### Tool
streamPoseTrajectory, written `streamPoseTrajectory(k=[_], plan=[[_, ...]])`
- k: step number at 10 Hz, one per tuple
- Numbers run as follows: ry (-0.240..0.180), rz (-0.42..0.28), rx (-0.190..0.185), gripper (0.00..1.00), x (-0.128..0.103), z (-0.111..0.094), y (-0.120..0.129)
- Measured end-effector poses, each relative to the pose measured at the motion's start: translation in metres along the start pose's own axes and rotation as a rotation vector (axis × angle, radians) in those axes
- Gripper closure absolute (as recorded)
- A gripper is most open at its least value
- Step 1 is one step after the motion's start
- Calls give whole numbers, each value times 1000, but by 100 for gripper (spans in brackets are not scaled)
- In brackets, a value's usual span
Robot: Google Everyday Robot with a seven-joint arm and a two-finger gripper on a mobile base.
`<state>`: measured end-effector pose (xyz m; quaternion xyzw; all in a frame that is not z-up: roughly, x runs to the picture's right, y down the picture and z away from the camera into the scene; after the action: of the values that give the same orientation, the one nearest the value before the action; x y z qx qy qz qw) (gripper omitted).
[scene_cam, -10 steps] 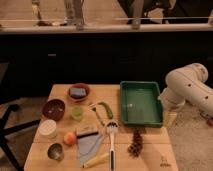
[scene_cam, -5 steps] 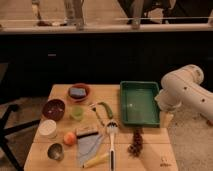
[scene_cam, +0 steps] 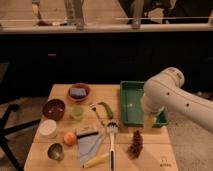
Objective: Place pepper in purple bowl
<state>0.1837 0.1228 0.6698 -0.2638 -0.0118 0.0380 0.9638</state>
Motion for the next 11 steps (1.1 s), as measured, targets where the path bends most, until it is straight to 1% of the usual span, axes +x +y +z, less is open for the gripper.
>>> streamPoseTrajectory(k=[1, 3, 10, 11], plan=[[-31, 20, -7, 20, -5, 1, 1], [-66, 42, -32, 20, -26, 8, 3], [-65, 45, -32, 20, -24, 9, 4], [-59, 44, -29, 20, -26, 10, 5]])
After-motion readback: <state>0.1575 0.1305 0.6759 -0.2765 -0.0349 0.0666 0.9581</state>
